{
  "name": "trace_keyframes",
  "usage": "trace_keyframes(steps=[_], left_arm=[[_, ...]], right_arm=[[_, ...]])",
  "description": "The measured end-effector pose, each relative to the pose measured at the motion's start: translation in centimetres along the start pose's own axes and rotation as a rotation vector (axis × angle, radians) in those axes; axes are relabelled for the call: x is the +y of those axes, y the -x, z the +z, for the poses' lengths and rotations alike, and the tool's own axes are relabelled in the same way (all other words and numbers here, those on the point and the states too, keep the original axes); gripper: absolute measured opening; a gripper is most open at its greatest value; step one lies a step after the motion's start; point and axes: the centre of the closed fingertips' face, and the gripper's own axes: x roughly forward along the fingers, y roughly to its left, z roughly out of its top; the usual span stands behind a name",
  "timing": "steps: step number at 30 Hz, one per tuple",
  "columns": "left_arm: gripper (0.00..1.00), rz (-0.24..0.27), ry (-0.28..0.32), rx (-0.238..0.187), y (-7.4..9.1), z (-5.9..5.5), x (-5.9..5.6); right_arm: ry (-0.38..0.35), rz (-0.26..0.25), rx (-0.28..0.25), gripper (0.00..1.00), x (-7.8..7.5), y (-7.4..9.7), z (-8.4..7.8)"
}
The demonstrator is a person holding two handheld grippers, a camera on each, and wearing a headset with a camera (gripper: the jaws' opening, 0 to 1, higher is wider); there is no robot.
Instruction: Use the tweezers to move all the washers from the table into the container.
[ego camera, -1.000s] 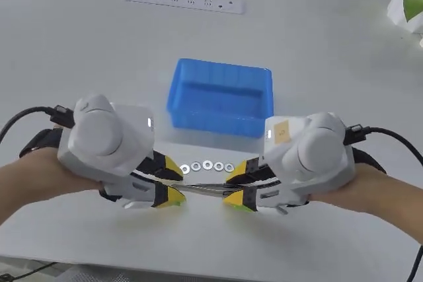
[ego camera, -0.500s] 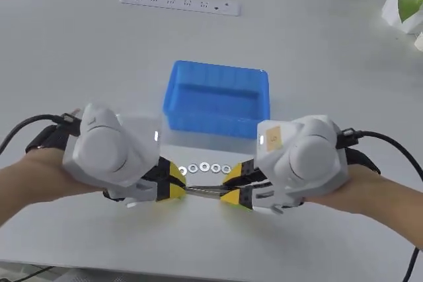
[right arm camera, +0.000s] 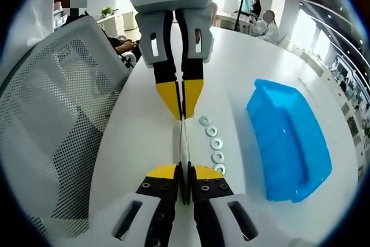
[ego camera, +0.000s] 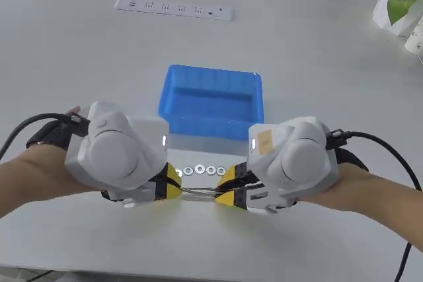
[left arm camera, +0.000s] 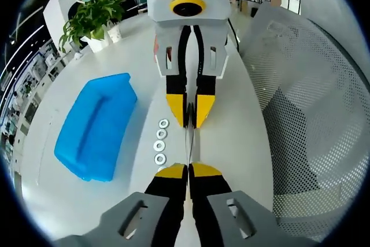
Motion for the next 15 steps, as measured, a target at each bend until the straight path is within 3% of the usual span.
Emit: trace_keyframes(steps=[5, 15], left_arm=[[0.05, -0.004, -0.019, 0.012, 0.5, 0.4, -0.4], [0.05, 0.002, -0.064, -0.018, 2.6, 2.0, -0.2]], right_arm=[[0.098, -0.018, 0.022, 0.07, 0.3, -0.2, 0.3], [0.116, -0.071, -0.023, 0.06, 0.2, 0.4, 1.2]])
